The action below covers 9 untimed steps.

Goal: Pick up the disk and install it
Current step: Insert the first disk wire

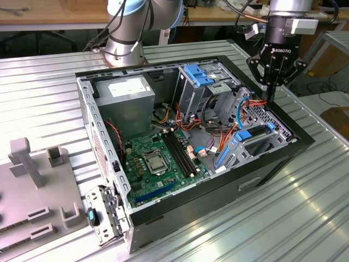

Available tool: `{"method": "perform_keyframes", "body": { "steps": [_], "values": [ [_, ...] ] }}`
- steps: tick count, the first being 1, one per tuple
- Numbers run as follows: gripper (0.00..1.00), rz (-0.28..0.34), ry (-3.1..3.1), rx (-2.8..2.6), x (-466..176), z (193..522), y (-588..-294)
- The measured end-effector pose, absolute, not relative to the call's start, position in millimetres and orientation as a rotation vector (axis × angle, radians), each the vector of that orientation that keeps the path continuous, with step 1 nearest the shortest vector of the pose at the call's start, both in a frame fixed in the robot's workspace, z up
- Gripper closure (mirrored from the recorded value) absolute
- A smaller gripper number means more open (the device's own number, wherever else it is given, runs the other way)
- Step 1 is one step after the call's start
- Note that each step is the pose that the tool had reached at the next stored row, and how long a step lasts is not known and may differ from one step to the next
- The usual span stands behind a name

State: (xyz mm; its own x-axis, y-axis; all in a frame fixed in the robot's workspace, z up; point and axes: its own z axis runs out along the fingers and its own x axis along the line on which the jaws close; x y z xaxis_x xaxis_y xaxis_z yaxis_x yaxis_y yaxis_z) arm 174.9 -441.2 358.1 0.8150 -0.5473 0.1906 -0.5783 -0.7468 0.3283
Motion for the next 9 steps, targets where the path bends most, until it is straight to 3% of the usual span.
{"method": "perform_keyframes", "body": {
  "steps": [9],
  "values": [
    [0.84,0.094,-0.952,2.587,178.9,356.8,-438.6]
  ]
}}
